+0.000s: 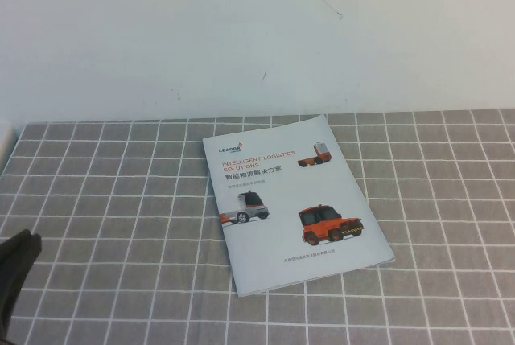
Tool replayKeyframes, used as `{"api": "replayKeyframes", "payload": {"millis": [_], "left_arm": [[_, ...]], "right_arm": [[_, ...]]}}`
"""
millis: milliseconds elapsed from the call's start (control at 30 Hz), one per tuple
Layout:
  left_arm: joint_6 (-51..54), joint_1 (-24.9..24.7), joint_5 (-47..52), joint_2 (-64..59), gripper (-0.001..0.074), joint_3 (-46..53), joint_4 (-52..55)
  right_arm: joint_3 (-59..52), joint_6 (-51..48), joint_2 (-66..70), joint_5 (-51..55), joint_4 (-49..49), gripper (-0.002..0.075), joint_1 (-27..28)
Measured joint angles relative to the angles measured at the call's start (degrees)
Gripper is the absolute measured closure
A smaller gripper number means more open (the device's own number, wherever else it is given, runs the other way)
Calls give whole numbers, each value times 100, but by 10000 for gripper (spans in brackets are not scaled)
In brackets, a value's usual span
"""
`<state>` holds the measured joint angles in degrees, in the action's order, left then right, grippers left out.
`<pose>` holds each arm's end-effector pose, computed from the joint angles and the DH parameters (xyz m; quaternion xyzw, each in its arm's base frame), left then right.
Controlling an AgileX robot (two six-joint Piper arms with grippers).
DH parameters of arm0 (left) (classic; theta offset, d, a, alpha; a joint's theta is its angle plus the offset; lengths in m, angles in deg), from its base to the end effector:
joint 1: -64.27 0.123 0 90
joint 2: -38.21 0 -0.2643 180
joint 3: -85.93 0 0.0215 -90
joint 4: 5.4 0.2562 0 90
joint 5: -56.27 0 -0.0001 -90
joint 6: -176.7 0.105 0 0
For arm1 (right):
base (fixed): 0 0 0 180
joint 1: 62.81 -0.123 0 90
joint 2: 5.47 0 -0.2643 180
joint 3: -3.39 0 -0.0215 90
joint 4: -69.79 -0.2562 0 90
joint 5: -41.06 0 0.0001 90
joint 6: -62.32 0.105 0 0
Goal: Close book
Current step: 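Close the open booklet and leave it lying on the table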
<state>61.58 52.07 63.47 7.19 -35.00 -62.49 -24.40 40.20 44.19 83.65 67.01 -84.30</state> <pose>0.1285 -0.0392 0.2729 0.1634 0.7128 -0.0635 0.6791 0.1524 0.0637 0.3485 -0.3149 0.8067 0.0204 0.4997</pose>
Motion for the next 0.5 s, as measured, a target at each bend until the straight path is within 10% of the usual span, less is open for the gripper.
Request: {"api": "replayKeyframes", "payload": {"millis": [500], "left_arm": [[0,0,-34,0,739,34,-76]], "right_arm": [[-2498,330,-2560,-553,22,727,0]]}}
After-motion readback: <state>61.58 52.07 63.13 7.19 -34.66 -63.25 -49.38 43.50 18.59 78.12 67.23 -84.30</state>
